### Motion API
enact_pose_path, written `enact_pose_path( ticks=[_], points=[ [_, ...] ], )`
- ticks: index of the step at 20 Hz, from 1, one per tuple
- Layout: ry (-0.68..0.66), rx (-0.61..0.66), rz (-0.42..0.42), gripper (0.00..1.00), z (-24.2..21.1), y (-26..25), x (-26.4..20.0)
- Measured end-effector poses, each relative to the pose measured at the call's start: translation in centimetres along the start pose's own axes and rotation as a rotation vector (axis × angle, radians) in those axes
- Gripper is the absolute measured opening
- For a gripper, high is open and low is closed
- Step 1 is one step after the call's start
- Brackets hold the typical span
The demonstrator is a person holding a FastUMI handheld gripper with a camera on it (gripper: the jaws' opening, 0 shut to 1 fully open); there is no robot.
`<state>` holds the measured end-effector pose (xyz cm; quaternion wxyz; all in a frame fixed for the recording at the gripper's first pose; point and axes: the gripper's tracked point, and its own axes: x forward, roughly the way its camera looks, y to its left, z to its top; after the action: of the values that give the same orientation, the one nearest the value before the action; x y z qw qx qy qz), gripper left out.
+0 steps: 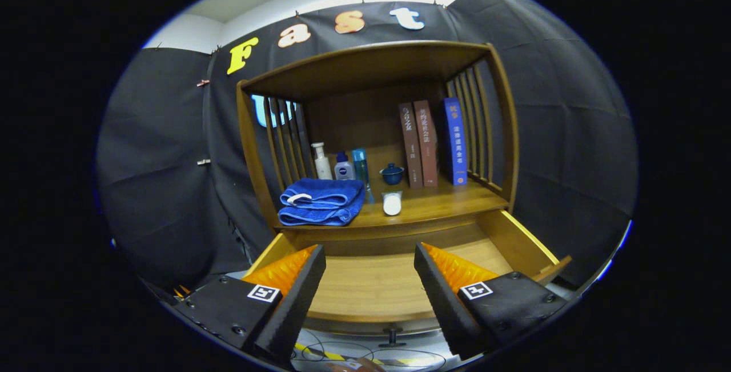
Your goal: Pull open the drawer, take out the items inside it, and place them on the countertop above the cabinet.
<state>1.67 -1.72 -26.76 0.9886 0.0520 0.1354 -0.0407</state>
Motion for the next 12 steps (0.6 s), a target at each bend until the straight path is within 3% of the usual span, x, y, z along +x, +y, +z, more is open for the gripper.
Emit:
enact_pose_path(
  ticks=[5,12],
  points=[
    [-0.025,-0.018,-0.04,0.99,-6.5,-0.6,-3.2],
    [0.051,0.024,-0.077,0.99,-12.0,-2.1,-1.4]
  ],
)
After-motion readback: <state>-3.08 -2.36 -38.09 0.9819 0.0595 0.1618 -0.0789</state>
